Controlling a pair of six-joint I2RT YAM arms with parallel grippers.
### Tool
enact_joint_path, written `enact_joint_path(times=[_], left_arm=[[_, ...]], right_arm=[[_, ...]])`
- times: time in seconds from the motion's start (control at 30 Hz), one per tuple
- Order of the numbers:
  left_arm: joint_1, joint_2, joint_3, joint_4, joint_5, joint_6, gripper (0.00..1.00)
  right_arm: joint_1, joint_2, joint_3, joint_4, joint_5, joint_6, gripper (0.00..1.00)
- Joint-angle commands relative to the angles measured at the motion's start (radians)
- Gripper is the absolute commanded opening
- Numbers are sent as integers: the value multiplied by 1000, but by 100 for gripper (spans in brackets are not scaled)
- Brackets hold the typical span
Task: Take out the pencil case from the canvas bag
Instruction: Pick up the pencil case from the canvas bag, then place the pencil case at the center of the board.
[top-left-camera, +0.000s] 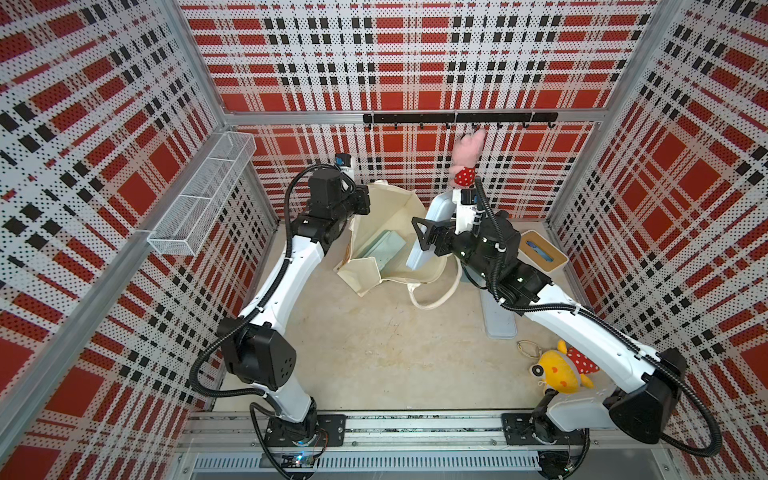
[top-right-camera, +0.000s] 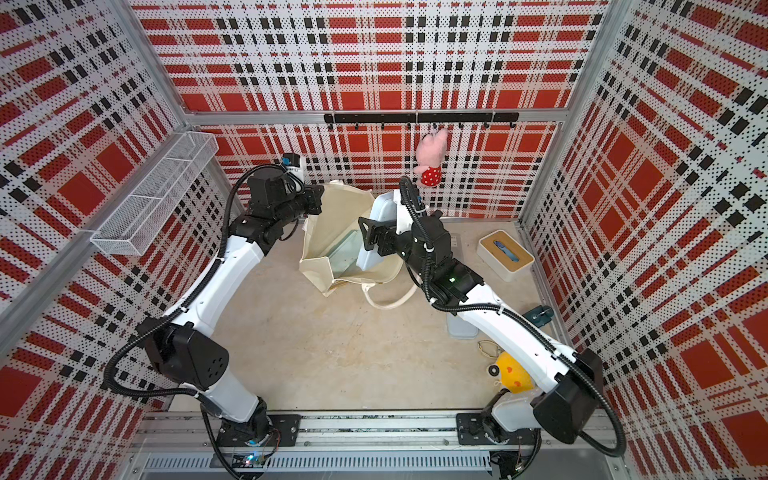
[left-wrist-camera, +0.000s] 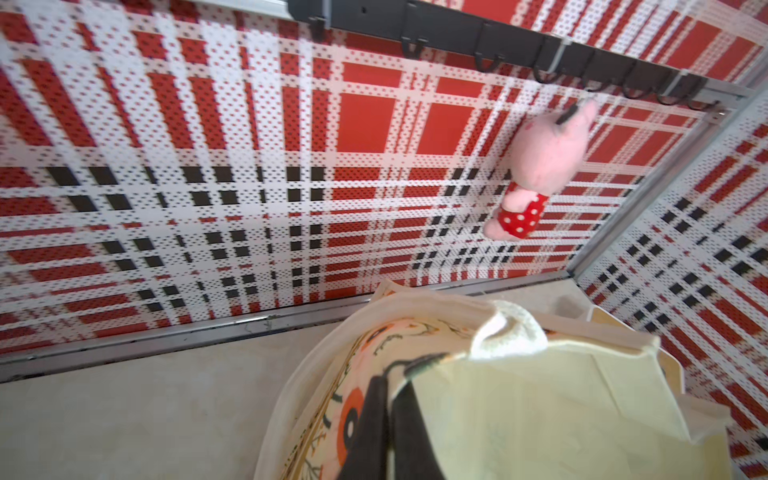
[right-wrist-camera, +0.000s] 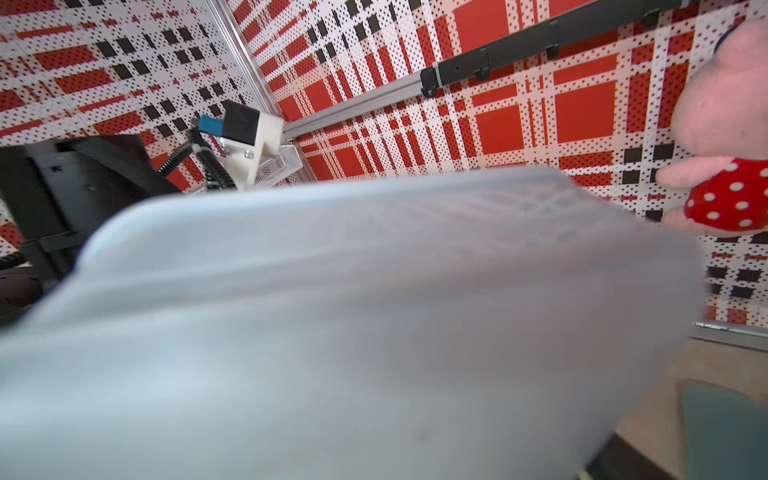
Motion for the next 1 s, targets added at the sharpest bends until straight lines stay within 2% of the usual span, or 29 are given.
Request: enact_joint_path(times=[0.0,0.27,0.37,0.6,0.77,0.97], left_arm=[[55,-72,6,71,-69,-29,0],[129,-113,-17,87,-96,-39,0],[151,-116,-17,92,-91,-44,0],[166,-128,-35,114,-69,-56,0],[171,-138,-63,127,-61,-63,0],[177,-153,-92,143,-51,-69,0]], right_arm=[[-1,-53,-2,-40,43,-75,62],[-3,-34,75,-324,263,-118,60],[-10,5,112,-439,322,-77,59],[-77,159,217,-685,233,50,58],[-82,308,304,-847,202,88,58],[-82,422,352,-938,166,122,59]])
